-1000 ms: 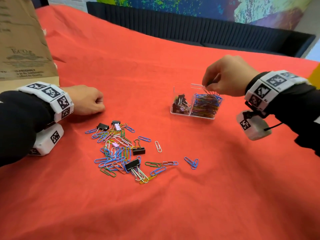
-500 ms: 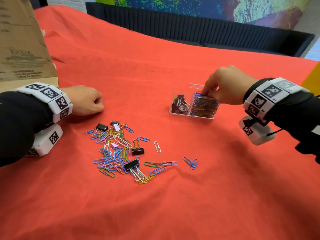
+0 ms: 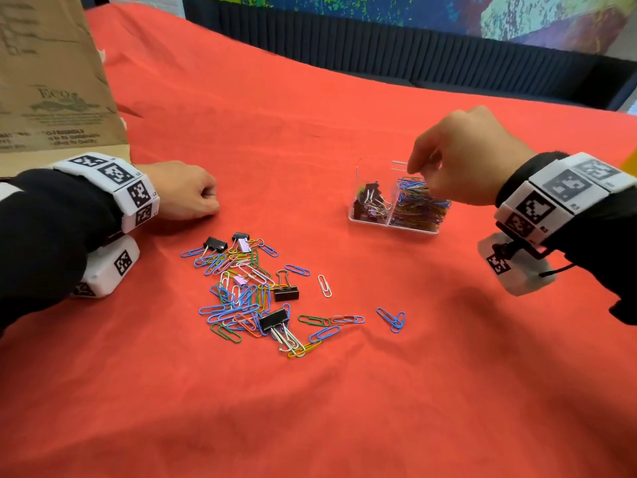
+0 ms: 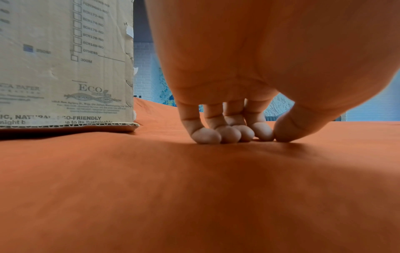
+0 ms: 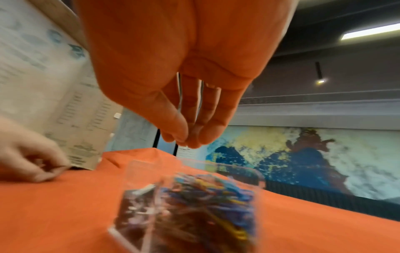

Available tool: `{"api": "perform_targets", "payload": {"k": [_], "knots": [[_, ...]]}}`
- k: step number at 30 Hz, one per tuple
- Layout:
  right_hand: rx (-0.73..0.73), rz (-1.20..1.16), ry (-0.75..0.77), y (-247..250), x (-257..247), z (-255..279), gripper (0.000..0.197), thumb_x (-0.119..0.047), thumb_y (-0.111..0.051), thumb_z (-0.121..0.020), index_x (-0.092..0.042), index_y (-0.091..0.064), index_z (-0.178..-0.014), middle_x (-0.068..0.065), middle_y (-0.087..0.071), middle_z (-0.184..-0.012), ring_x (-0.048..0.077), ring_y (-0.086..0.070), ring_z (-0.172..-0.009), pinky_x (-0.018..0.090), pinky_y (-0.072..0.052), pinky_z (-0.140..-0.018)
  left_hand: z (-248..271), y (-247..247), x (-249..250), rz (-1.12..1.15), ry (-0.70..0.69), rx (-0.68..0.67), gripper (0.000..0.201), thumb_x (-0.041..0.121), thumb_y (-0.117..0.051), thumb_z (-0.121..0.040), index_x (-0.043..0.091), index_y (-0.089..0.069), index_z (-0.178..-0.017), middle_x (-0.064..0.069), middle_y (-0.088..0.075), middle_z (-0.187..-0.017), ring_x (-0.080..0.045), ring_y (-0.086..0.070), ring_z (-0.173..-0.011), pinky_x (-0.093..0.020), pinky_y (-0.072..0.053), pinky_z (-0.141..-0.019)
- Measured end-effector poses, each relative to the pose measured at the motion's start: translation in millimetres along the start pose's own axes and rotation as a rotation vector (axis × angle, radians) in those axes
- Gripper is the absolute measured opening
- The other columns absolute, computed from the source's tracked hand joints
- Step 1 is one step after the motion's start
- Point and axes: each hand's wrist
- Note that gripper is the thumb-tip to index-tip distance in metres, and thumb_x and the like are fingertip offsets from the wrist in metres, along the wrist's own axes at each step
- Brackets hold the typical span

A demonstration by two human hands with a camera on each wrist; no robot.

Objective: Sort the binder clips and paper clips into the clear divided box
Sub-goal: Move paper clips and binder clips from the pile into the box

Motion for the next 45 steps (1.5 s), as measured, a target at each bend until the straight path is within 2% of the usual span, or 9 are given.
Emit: {"api": "perform_targets", "payload": {"k": [3,6,15,18,26,33,39,41,45], "knots": [[-0.160,-0.086,0.155,-7,-39,11,0.024,-0.014,-0.064,-0.075,-0.029,-0.079,-0.085,-0.014,-0.071,-0.072,0.008,-0.068,-0.071,0.029,-0.057,-0.077,-1,0,0,0.001,-0.002,0.002,0.023,0.032,-0.052,-0.090,0.019,-0.052,-0.071,0.000,-0.059,-0.074,-0.027,-0.052,-0.077,-0.027,-0.037,-0.071],[-0.362,-0.137,0.286,-18,-78,18,0.023,-0.023,-0.069,-0.078,-0.032,-0.076,-0.097,-0.026,-0.061,-0.071,-0.013,-0.058,-0.062,0.002,-0.044,-0.067,1,1,0,0.001,0.001,0.007,0.024,0.033,-0.052,-0.089,0.019,-0.051,-0.070,-0.003,-0.059,-0.077,-0.028,-0.052,-0.077,-0.027,-0.038,-0.071],[-0.398,-0.136,0.479,-67,-142,-22,0.053,-0.016,-0.062,-0.080,-0.034,-0.060,-0.130,-0.003,-0.065,-0.123,0.018,-0.063,-0.107,0.024,-0.044,-0.083,6,3,7,0.022,0.027,0.007,0.019,0.030,-0.050,-0.088,0.018,-0.052,-0.073,-0.004,-0.058,-0.079,-0.028,-0.050,-0.079,-0.026,-0.036,-0.071],[-0.432,-0.132,0.483,-79,-151,-29,0.049,-0.016,-0.060,-0.077,-0.036,-0.064,-0.122,-0.005,-0.070,-0.113,0.019,-0.065,-0.098,0.029,-0.052,-0.087,7,5,8,0.035,0.023,0.005,0.018,0.028,-0.050,-0.089,0.018,-0.053,-0.075,-0.003,-0.058,-0.080,-0.027,-0.050,-0.079,-0.026,-0.035,-0.071],[-0.438,-0.131,0.451,-68,-149,-37,0.013,-0.022,-0.067,-0.073,-0.025,-0.073,-0.084,-0.011,-0.064,-0.065,0.009,-0.058,-0.064,0.023,-0.046,-0.062,6,4,9,0.068,0.040,0.004,0.018,0.029,-0.051,-0.088,0.019,-0.053,-0.073,-0.001,-0.055,-0.075,-0.027,-0.049,-0.079,-0.027,-0.038,-0.073],[-0.418,-0.207,0.414,-55,-156,-61,0.008,-0.025,-0.074,-0.078,-0.028,-0.076,-0.085,-0.007,-0.073,-0.068,-0.004,-0.061,-0.060,0.017,-0.044,-0.063,7,5,11,0.076,0.061,-0.011,0.018,0.029,-0.050,-0.087,0.018,-0.053,-0.074,-0.004,-0.060,-0.081,-0.028,-0.052,-0.080,-0.027,-0.039,-0.072],[-0.410,-0.208,0.439,-65,-184,-63,0.011,-0.027,-0.078,-0.076,-0.037,-0.077,-0.081,-0.024,-0.064,-0.059,0.006,-0.067,-0.075,0.021,-0.049,-0.074,11,10,10,0.034,0.042,-0.077,0.027,0.040,-0.053,-0.084,0.017,-0.067,-0.091,-0.007,-0.070,-0.093,-0.031,-0.063,-0.085,-0.033,-0.053,-0.076],[-0.444,-0.215,0.451,-66,-191,-62,0.009,-0.027,-0.078,-0.075,-0.035,-0.077,-0.078,-0.018,-0.069,-0.066,0.008,-0.070,-0.078,0.025,-0.054,-0.081,14,14,12,0.013,0.026,-0.098,0.027,0.037,-0.057,-0.085,0.016,-0.069,-0.096,-0.009,-0.071,-0.097,-0.032,-0.065,-0.089,-0.037,-0.055,-0.079],[-0.452,-0.176,0.491,-67,-200,-61,0.009,-0.024,-0.078,-0.074,-0.032,-0.074,-0.075,-0.020,-0.060,-0.058,0.010,-0.067,-0.073,0.027,-0.055,-0.079,17,15,16,-0.036,0.046,-0.132,0.018,0.026,-0.062,-0.089,0.009,-0.066,-0.090,-0.004,-0.057,-0.081,-0.025,-0.057,-0.084,-0.028,-0.043,-0.073]]}}
Point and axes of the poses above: each hand's wrist, its own z-axis away from the middle knuckle, its own y-axis out of the back of the hand, x = y × z
